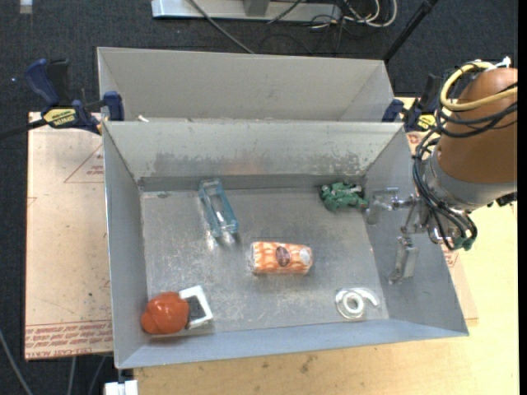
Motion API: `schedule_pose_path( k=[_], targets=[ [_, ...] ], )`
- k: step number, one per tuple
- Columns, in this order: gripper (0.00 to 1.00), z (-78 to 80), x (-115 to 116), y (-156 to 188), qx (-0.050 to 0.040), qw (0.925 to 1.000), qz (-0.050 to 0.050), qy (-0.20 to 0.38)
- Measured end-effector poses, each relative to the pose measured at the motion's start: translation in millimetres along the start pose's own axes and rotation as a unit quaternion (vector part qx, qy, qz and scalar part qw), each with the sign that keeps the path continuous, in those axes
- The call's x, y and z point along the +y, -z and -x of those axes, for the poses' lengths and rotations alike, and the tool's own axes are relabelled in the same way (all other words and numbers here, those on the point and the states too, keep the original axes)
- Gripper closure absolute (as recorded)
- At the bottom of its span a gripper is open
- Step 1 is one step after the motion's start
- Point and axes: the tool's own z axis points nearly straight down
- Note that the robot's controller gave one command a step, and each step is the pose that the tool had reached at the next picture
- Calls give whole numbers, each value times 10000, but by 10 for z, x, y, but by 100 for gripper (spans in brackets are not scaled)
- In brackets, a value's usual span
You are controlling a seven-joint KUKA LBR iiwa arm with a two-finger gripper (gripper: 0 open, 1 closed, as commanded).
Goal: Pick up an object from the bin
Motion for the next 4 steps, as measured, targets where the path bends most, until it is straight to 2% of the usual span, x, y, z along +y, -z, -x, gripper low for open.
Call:
schedule_pose_path(
  k=[1, 2, 3, 4],
  targets=[
    [0, 15, 5, 43, -41, 10000, -7, 15],
    [0, 229, 404, -590, -70, 9993, -11, 367],
    [0, -45, 294, -829, -31, 9808, -4, 1951],
    [0, 156, 598, -932, -48, 9771, -9, 2128]
  ],
)
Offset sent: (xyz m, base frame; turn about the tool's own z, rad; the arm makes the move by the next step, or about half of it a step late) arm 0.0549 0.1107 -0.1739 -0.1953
